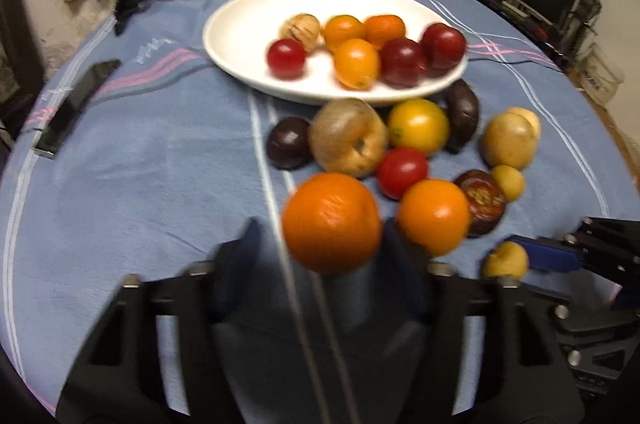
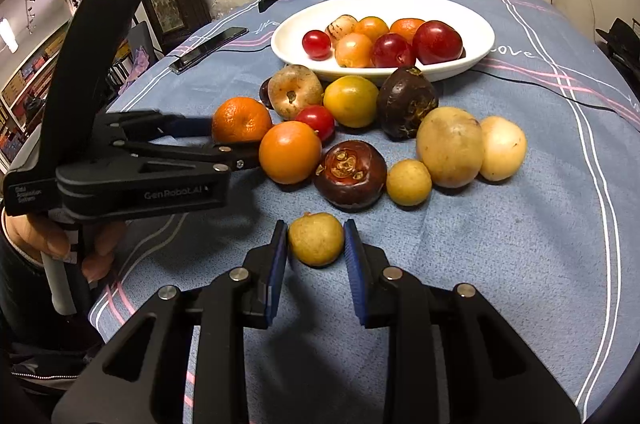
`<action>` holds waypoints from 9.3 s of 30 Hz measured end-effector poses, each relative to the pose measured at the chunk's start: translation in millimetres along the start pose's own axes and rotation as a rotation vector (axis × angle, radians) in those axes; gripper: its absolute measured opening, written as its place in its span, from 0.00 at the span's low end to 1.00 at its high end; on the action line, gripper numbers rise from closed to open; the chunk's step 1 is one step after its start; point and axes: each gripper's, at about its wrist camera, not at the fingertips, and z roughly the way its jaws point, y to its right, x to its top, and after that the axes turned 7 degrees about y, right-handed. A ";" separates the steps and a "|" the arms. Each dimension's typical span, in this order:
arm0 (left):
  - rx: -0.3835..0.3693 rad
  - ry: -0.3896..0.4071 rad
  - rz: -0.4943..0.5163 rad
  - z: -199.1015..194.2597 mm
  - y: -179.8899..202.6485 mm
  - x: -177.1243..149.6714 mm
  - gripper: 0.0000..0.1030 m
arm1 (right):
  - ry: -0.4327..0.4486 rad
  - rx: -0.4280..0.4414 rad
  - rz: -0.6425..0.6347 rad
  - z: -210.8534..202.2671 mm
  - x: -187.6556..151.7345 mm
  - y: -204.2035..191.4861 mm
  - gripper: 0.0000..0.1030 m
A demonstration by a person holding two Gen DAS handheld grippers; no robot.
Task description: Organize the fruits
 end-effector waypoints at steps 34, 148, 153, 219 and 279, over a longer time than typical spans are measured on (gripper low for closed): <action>-0.021 0.169 -0.036 -50.7 -11.5 82.8 0.43 | 0.281 -0.002 0.020 -55.5 110.6 27.8 0.28; -0.058 0.009 0.023 -17.1 28.6 -13.4 0.36 | 0.043 -0.173 0.023 -25.7 3.3 41.3 0.61; -0.068 0.005 0.016 -16.9 24.6 -16.1 0.36 | 0.015 -0.191 -0.070 -14.4 11.3 29.7 0.53; 0.074 0.092 -0.063 59.9 -7.1 147.3 0.45 | 0.100 -0.158 0.053 73.6 167.3 83.7 0.25; 0.028 0.025 -0.132 -4.7 -8.3 -9.7 0.89 | 0.037 -0.225 0.100 -15.0 10.4 59.1 0.59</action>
